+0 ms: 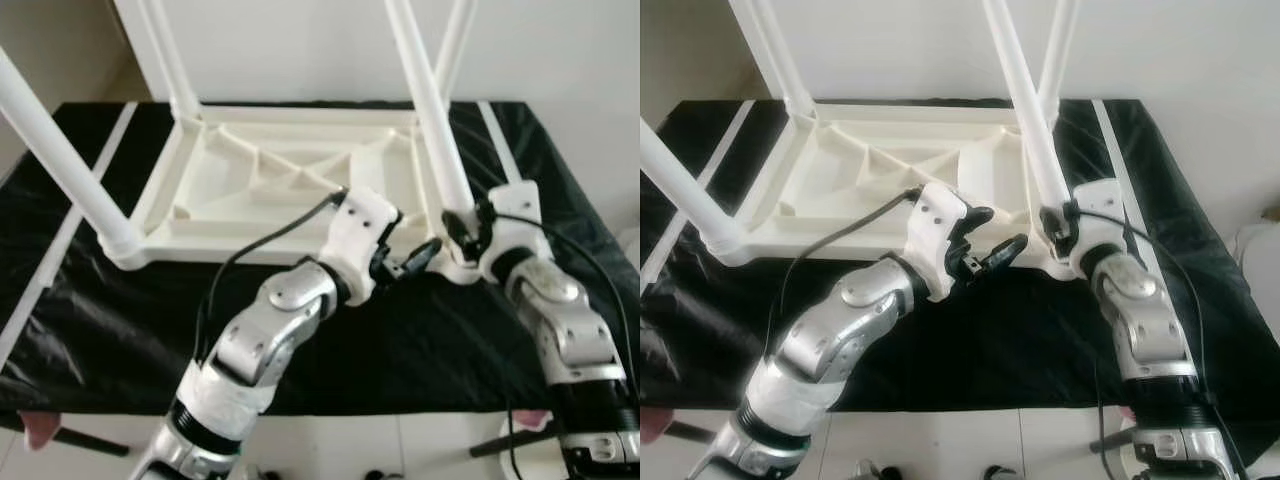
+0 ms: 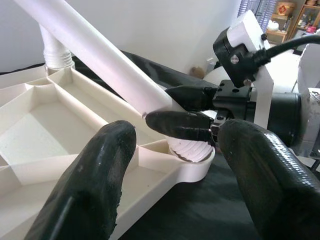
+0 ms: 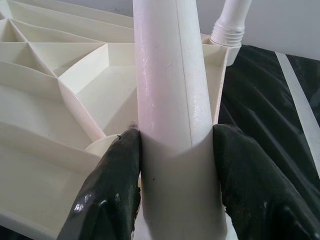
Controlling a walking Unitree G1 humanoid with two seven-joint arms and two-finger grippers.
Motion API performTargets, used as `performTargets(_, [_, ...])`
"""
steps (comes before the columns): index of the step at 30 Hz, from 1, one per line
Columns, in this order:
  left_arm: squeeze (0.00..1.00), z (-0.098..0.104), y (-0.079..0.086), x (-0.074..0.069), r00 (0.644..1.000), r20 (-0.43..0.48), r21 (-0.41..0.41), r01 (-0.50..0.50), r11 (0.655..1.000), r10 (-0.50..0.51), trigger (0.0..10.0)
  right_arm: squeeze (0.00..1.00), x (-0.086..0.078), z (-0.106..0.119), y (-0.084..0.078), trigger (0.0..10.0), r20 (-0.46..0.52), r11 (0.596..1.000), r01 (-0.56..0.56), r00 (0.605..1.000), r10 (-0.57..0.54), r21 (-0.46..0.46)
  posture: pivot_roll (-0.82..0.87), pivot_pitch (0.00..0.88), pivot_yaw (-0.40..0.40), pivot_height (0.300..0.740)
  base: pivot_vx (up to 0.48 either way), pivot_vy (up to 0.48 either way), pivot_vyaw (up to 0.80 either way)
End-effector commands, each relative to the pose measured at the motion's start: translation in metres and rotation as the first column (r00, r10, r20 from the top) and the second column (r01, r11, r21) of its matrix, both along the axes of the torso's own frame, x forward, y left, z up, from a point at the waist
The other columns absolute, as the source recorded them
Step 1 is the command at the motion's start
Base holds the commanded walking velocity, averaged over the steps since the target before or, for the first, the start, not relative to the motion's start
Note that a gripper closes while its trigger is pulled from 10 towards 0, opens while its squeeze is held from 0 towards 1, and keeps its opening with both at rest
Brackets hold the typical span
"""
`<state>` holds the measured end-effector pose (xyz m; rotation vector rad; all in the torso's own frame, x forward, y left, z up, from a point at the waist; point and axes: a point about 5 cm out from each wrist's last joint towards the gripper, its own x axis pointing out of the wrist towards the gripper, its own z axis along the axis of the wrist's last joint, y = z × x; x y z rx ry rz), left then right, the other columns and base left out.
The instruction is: Building children table
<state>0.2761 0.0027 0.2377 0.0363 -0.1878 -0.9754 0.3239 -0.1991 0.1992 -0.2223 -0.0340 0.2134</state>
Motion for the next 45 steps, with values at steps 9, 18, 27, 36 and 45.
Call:
performTargets(9, [0.00, 0.002, -0.004, -0.004, 0.999, 0.003, 0.007, 0.054, 0.999, -0.054, 10.0, 0.00, -0.007, -0.012, -0.006, 10.0, -0.087, 0.994, 0.040, 0.996, -0.031, 0.104, -0.15, 0.164, 0.033, 0.740, 0.000, 0.000, 0.00])
performTargets(18, [0.00, 0.002, -0.004, -0.004, 0.999, -0.002, 0.000, 0.050, 0.999, -0.050, 10.0, 0.00, -0.001, 0.015, -0.004, 10.0, -0.121, 0.987, 0.045, 0.992, -0.027, 0.153, -0.15, 0.160, 0.029, 0.740, 0.000, 0.000, 0.00])
performTargets(27, [0.00, 0.001, -0.007, -0.005, 0.998, -0.002, -0.003, 0.056, 0.998, -0.056, 10.0, 0.00, 0.007, 0.038, -0.003, 10.0, -0.171, 0.983, 0.015, 0.985, 0.017, 0.183, -0.15, 0.143, 0.015, 0.740, 0.000, 0.000, 0.00])
performTargets(36, [0.00, 0.001, -0.009, -0.005, 0.998, -0.004, -0.011, 0.057, 0.998, -0.057, 10.0, 0.00, 0.012, 0.058, -0.004, 10.0, -0.226, 0.980, -0.027, 0.972, 0.072, 0.196, -0.16, 0.135, 0.001, 0.740, 0.000, 0.000, 0.00])
performTargets(45, [0.00, 0.000, -0.010, -0.007, 0.998, -0.005, -0.016, 0.057, 0.998, -0.057, 10.0, 0.46, 0.007, 0.047, -0.002, 10.0, -0.342, 0.984, -0.060, 0.932, 0.116, 0.170, -0.16, 0.123, -0.009, 0.740, 0.000, 0.000, 0.00])
